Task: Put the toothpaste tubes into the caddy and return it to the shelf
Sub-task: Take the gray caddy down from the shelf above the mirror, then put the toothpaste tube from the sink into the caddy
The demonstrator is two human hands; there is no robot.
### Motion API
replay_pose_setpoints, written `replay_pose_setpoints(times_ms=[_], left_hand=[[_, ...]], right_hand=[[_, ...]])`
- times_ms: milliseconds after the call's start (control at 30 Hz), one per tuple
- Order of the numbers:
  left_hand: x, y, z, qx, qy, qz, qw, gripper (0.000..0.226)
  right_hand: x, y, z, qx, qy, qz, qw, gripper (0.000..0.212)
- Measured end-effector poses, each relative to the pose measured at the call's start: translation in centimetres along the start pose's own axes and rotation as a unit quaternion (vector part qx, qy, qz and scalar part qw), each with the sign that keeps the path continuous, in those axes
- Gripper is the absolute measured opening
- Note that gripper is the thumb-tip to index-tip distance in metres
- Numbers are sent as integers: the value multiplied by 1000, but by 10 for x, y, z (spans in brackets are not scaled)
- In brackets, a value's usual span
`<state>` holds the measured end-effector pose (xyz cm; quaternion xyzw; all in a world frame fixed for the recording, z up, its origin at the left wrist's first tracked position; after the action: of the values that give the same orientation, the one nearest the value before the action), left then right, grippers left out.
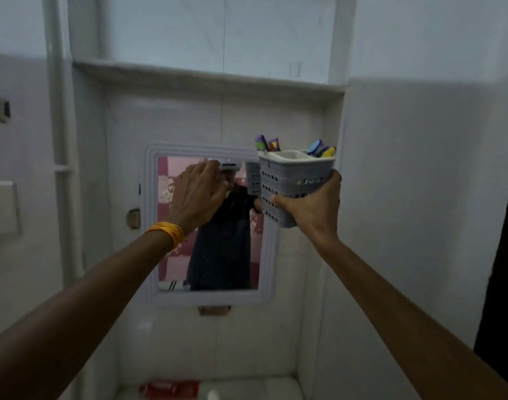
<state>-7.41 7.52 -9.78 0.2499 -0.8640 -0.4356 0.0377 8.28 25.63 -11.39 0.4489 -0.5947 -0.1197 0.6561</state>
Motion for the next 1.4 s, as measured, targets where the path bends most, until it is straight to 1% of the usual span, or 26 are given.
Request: replay_pose_setpoints(times_ms=[133,367,533,667,833,967,1067,1200,1400], left_hand=[[21,-77,43,39,-37,-43,998,43],[75,-202,110,149,-23,-130,980,44],[119,-275,149,244,-27,-201,948,49],[148,-325,179,325,-34,-233,916,50],[183,-376,216,441,-15,-215,871,52],[198,-392,235,499,7,-225,837,57],[207,-410,251,541,17,-230,809,54],[218,-430,261,559,33,-220,799,38],[224,-437,267,576,82,-198,789,39]], right_hand=[[-72,-79,13,22,16,52,998,113],[-178,-211,39,57,4,176,983,115],[-230,-285,60,61,-10,249,967,121],[-263,-339,75,72,-28,299,951,122],[-295,-388,88,82,-49,323,942,122],[-308,-397,92,83,-24,328,941,126],[-320,-408,98,77,-17,340,937,128],[-323,-417,104,75,-33,345,935,129],[-323,-427,100,62,-28,359,931,136]])
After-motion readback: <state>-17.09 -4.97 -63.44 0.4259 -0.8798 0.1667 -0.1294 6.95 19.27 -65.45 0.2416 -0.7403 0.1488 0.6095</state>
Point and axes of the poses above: each hand's wrist, its own y-axis towards the middle knuckle, its own z-axis out of the palm, x = y × z, the point moved 2 cm from there along y, towards the middle knuckle, and after that the axes turned 9 degrees about x, right-handed, at the moved point
